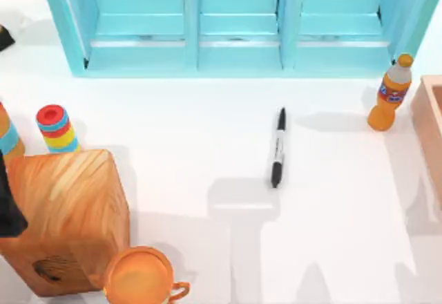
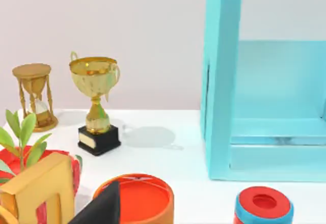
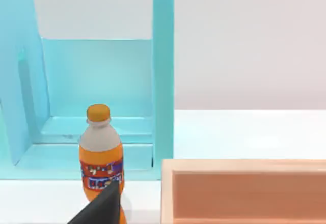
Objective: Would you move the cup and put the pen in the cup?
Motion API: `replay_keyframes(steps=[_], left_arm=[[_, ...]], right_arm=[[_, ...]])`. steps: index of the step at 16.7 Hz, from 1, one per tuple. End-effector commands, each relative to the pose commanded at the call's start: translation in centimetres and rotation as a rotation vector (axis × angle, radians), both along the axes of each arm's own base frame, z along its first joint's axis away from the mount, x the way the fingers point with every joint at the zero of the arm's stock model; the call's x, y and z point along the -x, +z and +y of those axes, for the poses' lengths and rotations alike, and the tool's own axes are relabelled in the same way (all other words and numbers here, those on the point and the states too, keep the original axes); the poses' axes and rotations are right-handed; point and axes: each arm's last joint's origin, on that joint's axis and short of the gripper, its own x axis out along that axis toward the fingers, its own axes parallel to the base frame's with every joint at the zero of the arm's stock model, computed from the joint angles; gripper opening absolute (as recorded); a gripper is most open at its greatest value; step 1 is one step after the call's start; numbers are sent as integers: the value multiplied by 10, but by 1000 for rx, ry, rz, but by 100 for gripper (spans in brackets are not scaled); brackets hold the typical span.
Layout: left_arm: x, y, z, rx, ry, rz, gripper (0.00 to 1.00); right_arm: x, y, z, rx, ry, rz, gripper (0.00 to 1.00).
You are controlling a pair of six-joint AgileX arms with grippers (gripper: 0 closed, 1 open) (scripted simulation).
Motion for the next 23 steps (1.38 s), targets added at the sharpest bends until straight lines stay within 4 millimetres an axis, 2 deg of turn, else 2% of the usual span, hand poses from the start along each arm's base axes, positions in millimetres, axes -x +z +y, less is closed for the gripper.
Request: replay_keyframes(steps=[3, 5, 7, 10, 12, 15, 19, 23], left_arm=[[0, 0, 0, 0, 0, 0, 100], [0, 0, 0, 0, 0, 0, 100], [0, 0, 0, 0, 0, 0, 100], [0, 0, 0, 0, 0, 0, 100], [0, 0, 0, 0, 0, 0, 100], [0, 0, 0, 0, 0, 0, 100], [0, 0, 0, 0, 0, 0, 100], [0, 0, 0, 0, 0, 0, 100]], right_arm=[[0, 2, 0, 3, -3, 10, 100], [0, 11, -2, 17, -17, 60, 100], [-2, 27, -4, 38, -37, 144, 100], [-14, 63, -10, 74, -69, 332, 100], [-33, 86, -16, 92, -86, 504, 100], [-74, 108, -31, 99, -97, 800, 100], [-131, 116, -60, 76, -82, 1155, 100], [-178, 111, -91, 35, -47, 1405, 100]])
